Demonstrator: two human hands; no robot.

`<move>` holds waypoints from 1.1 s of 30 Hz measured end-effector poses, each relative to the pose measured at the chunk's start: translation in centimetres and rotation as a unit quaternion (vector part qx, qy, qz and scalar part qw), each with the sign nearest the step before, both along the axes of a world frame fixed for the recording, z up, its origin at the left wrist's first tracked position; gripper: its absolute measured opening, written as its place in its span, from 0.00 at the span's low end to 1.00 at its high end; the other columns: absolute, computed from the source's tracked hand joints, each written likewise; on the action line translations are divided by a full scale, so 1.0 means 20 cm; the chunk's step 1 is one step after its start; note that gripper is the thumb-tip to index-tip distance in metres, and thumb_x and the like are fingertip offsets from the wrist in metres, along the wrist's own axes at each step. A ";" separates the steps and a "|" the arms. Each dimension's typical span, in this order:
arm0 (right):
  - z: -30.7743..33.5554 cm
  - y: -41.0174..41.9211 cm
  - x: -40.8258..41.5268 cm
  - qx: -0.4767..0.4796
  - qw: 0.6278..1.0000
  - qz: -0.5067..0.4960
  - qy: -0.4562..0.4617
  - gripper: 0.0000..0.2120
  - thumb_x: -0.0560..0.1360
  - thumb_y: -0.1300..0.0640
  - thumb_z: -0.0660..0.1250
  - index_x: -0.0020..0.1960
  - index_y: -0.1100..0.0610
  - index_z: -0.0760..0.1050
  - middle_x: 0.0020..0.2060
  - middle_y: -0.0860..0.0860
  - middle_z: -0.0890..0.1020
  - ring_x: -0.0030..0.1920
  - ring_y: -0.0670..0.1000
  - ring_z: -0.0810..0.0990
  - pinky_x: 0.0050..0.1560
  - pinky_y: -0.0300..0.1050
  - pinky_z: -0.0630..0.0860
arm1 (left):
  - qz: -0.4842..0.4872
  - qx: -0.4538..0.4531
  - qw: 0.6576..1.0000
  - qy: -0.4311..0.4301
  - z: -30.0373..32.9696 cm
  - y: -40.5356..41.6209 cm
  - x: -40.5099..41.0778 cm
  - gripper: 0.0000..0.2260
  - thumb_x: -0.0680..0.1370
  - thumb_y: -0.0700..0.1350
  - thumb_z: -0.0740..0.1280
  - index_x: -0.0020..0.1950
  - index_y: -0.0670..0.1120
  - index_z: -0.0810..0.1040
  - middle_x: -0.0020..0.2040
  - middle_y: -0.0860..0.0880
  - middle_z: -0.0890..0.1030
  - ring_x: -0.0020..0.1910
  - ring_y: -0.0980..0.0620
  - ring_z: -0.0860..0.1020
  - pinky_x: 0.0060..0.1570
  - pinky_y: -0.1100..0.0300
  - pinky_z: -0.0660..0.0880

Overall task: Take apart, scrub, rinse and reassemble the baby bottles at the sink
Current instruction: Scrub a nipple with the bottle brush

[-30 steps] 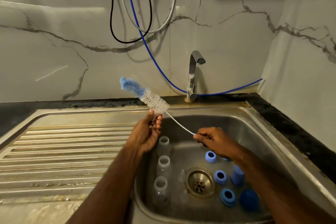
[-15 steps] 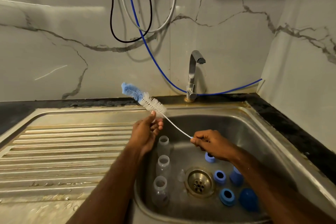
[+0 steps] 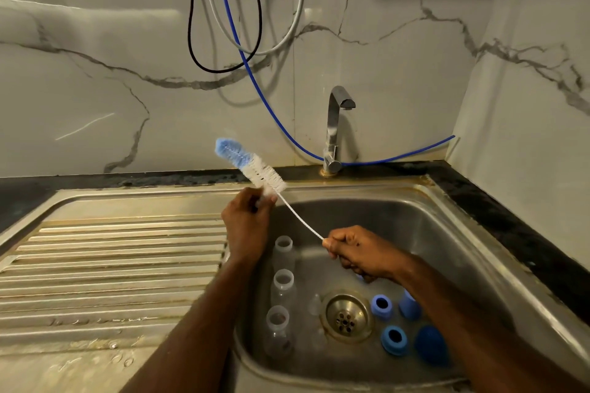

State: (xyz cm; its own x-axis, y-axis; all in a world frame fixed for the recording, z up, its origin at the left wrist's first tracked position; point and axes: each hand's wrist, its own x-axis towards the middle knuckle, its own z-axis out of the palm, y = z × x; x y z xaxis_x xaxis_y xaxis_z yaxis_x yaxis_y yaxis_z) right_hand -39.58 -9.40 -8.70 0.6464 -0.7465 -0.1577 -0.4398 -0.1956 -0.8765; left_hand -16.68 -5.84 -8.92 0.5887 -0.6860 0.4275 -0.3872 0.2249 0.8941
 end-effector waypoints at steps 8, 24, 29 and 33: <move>-0.02 -0.05 -0.06 -0.206 0.976 -0.055 0.034 0.14 0.81 0.47 0.64 0.43 0.56 0.77 0.33 0.56 0.77 0.33 0.47 0.74 0.37 0.47 0.74 | -0.276 0.084 0.786 0.547 0.11 0.04 0.00 0.14 0.84 0.50 0.63 0.55 0.40 0.79 0.35 0.47 0.80 0.28 0.58 0.77 0.26 0.68 0.75; -0.01 -0.03 -0.05 -0.103 0.994 -0.005 0.036 0.14 0.83 0.48 0.62 0.40 0.52 0.72 0.29 0.46 0.72 0.27 0.41 0.69 0.30 0.35 0.68 | -0.199 0.051 0.918 0.339 0.07 0.03 -0.01 0.12 0.82 0.47 0.67 0.54 0.39 0.82 0.41 0.44 0.83 0.36 0.52 0.80 0.42 0.59 0.79; 0.00 -0.03 -0.06 -0.123 0.992 -0.003 0.037 0.14 0.82 0.48 0.63 0.40 0.52 0.74 0.30 0.47 0.74 0.27 0.40 0.70 0.32 0.36 0.69 | -0.280 0.085 0.809 0.510 0.11 0.04 -0.01 0.15 0.82 0.50 0.64 0.51 0.38 0.80 0.35 0.48 0.77 0.29 0.58 0.74 0.30 0.66 0.76; 0.03 0.01 -0.04 0.058 0.998 0.032 -0.008 0.15 0.83 0.43 0.59 0.44 0.53 0.74 0.28 0.48 0.68 0.26 0.47 0.63 0.25 0.40 0.59 | -0.169 -0.002 0.934 0.314 0.07 0.01 -0.02 0.07 0.80 0.44 0.69 0.55 0.42 0.82 0.42 0.48 0.84 0.41 0.54 0.82 0.42 0.62 0.80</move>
State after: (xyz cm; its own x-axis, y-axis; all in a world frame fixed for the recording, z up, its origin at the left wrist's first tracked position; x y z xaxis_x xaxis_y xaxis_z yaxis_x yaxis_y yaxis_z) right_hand -40.31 -9.17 -8.08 0.6956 -0.6806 -0.2302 -0.4149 -0.1190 -0.9021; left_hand -17.15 -5.54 -7.57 0.4749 -0.8769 0.0745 0.3067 0.2442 0.9199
